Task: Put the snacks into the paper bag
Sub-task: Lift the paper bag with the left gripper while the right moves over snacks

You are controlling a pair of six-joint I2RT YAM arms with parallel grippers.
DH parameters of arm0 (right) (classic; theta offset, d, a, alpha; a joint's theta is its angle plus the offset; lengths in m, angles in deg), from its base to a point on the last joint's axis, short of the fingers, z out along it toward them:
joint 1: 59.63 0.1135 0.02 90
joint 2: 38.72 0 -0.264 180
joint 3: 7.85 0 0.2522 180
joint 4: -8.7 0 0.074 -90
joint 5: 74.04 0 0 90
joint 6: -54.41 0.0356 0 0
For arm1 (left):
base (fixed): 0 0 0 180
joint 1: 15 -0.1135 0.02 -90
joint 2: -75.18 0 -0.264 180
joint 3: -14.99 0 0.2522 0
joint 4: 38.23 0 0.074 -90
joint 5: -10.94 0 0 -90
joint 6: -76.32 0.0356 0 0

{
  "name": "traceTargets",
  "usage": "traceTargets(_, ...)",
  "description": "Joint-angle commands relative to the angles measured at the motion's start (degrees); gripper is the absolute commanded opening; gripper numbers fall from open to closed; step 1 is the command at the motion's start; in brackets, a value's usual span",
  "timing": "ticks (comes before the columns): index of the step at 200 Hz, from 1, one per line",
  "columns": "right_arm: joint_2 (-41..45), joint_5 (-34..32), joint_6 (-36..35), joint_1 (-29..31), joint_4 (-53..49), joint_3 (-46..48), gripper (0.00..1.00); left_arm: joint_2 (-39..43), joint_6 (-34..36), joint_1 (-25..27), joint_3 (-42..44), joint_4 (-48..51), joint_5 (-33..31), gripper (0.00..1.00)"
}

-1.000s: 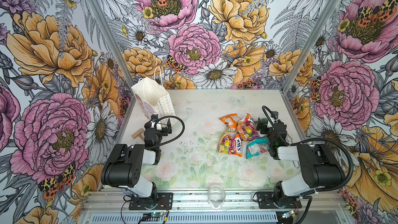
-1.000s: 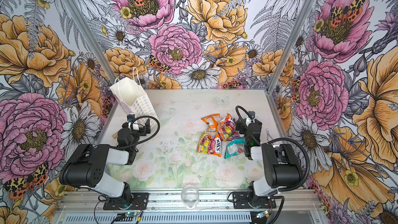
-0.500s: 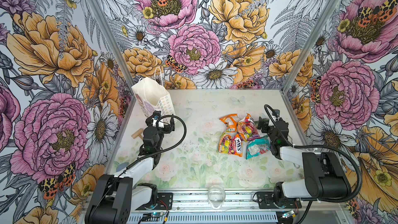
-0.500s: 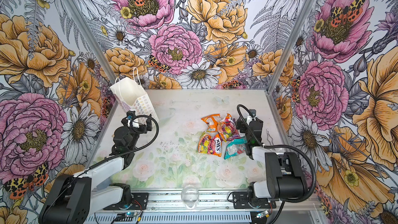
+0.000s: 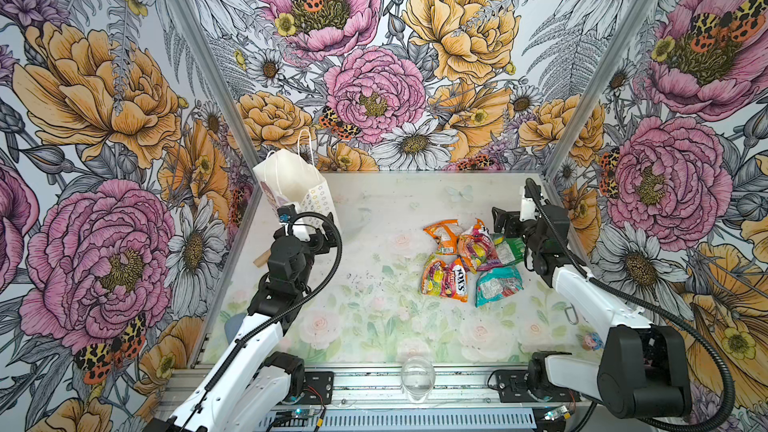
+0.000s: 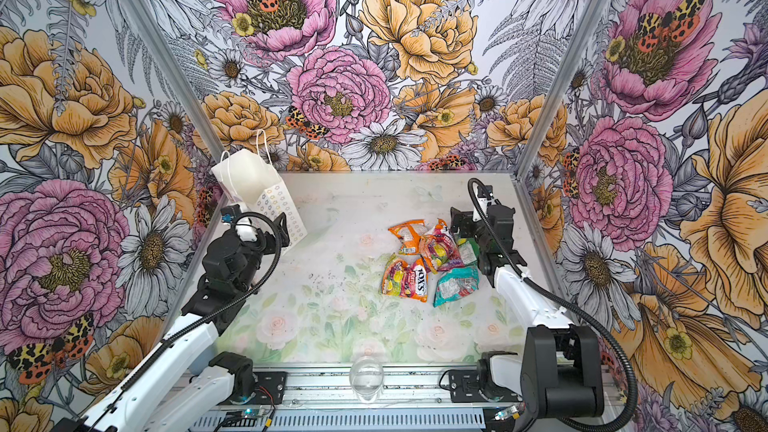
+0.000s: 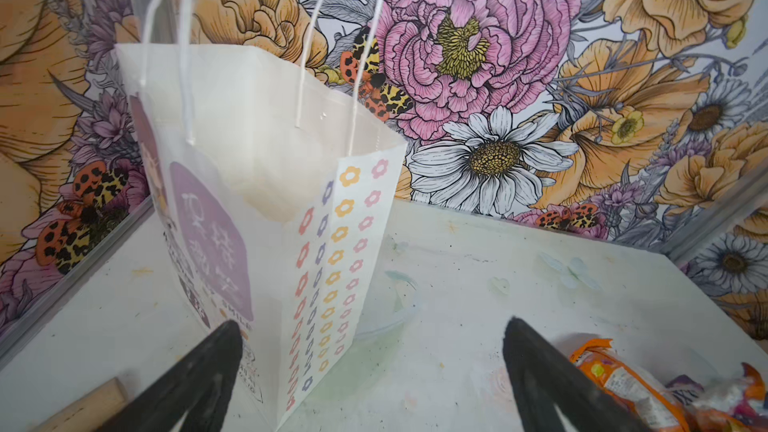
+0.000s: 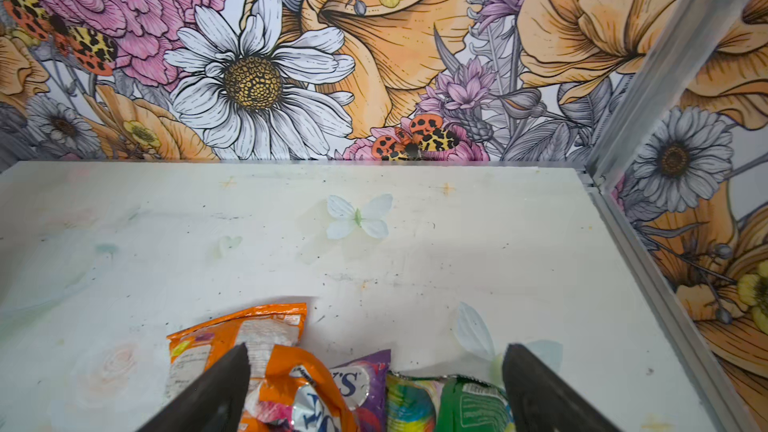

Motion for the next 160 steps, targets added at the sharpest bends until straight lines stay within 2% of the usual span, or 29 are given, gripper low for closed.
traceTargets(1, 0.68, 6.77, 0.25, 0.90, -9.58, -4.58, 0.97, 0.92, -16.72, -0.06, -6.13, 13.97, -7.99, 0.99)
traceTargets(16, -0.05, 8.60, 0.24, 1.54, -12.98, -7.16, 0.97, -0.75, -22.95, -1.06, -11.62, 21.28, -8.11, 0.99)
traceTargets(64, -0.68, 7.90, -0.69, 4.00, -16.89, -10.25, 0.97, -8.77, -26.73, -1.71, -28.22, 35.32, -5.29, 0.99)
traceTargets(118, -3.16, 4.41, -3.35, 4.80, -17.29, -9.57, 0.97, -9.85, -41.02, -5.47, -30.33, 36.43, -3.64, 0.99)
traceTargets(139, -4.12, 4.20, -3.69, 4.83, -17.34, -9.69, 0.96, -11.20, -42.98, -7.75, -31.13, 36.40, 0.60, 0.99)
traceTargets(160, -4.50, 4.20, -4.04, 5.01, -17.34, -9.54, 0.96, -12.86, -42.76, -8.40, -33.00, 36.44, 2.08, 0.99)
